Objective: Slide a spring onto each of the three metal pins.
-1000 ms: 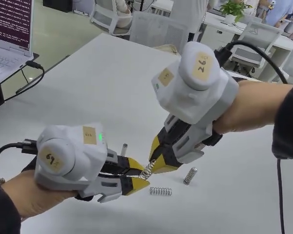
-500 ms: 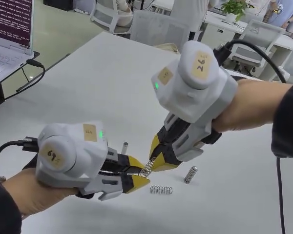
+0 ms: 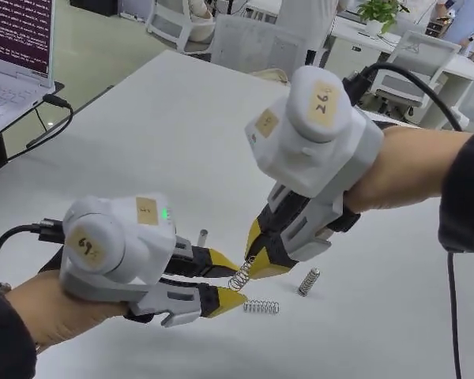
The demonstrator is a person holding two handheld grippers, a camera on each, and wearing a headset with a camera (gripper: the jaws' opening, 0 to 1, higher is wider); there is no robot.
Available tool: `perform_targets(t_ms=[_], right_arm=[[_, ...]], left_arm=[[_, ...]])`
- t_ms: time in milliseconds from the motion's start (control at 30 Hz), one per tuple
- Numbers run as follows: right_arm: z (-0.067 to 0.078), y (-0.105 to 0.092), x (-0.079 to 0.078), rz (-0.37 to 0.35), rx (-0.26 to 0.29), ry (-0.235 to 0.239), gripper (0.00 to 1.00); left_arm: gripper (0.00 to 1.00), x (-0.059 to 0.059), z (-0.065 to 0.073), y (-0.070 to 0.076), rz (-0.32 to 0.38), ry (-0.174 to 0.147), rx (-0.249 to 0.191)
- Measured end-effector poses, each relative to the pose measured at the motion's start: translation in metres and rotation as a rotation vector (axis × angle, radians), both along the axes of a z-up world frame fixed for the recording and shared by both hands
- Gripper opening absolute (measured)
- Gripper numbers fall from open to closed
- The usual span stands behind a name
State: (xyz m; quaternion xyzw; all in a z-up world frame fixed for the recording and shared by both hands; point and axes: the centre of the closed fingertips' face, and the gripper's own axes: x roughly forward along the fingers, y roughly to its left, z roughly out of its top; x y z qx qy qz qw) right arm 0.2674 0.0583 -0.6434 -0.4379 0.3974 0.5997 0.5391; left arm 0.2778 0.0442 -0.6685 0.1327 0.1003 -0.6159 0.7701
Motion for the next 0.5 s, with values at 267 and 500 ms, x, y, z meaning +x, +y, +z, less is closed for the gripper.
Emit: perform_targets(t_ms=[267,500], right_arm=[[0.005,-0.016,0.009,-0.035,-0.009,-0.005,0.07],[0.009,-0.03,0.019,-0.073,-0.015,-0.018,0.07]], left_arm=[[0.17,0.002,0.004,0.01,0.026,0.023,-0.024],[0.23,0.003,0.002,0.022,0.057,0.05,-0.046]])
